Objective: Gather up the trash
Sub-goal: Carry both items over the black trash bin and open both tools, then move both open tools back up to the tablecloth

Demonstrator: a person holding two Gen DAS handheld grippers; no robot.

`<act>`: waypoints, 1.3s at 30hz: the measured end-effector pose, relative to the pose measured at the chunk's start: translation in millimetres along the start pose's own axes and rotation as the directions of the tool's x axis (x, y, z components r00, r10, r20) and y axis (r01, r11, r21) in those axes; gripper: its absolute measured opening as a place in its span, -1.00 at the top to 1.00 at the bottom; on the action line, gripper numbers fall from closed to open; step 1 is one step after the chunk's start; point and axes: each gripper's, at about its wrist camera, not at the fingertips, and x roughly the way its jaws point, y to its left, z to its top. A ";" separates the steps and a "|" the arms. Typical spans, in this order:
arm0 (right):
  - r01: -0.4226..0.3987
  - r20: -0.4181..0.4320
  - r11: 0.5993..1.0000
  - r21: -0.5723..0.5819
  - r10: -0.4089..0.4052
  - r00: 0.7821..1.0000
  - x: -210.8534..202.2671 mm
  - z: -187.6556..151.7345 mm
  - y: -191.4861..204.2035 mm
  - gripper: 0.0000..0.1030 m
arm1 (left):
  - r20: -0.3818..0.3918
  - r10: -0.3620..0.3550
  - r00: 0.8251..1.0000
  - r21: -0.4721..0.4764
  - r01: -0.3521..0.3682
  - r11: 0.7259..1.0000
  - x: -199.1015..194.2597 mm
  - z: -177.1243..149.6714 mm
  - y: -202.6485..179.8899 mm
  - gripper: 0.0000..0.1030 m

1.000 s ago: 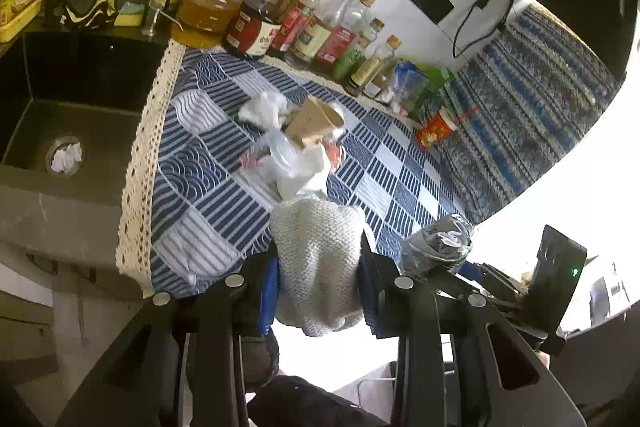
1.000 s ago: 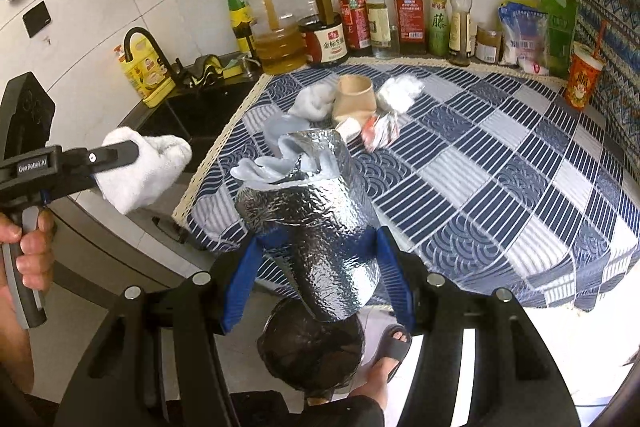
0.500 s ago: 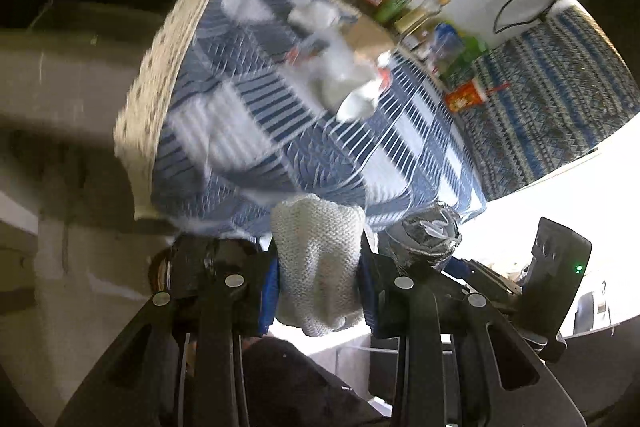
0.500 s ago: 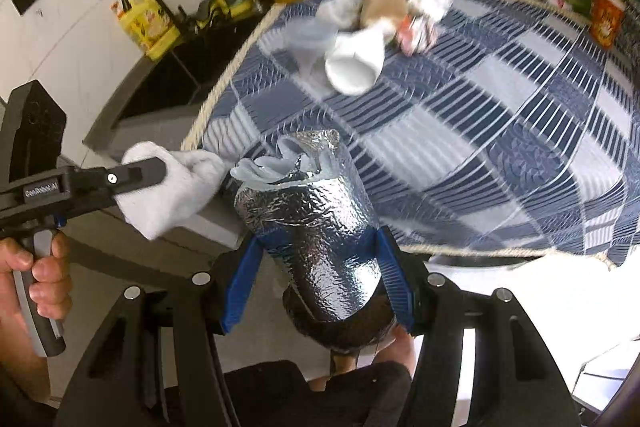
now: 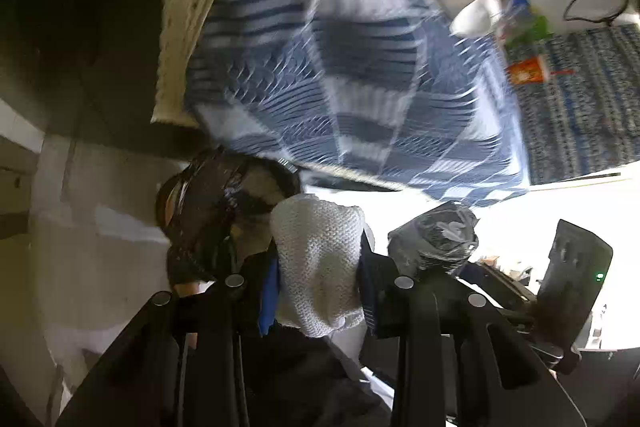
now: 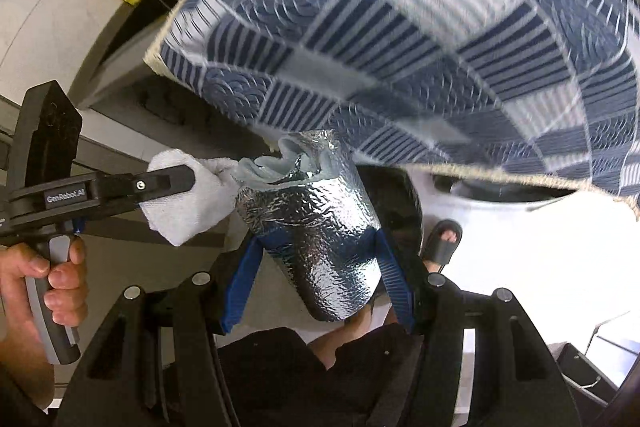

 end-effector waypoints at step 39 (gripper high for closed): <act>-0.092 0.012 0.987 0.130 0.091 0.996 12.0 1.6 -24.7 -0.64 | -0.081 0.109 0.991 -0.045 -0.113 0.993 34.9 4.0 20.3 -0.24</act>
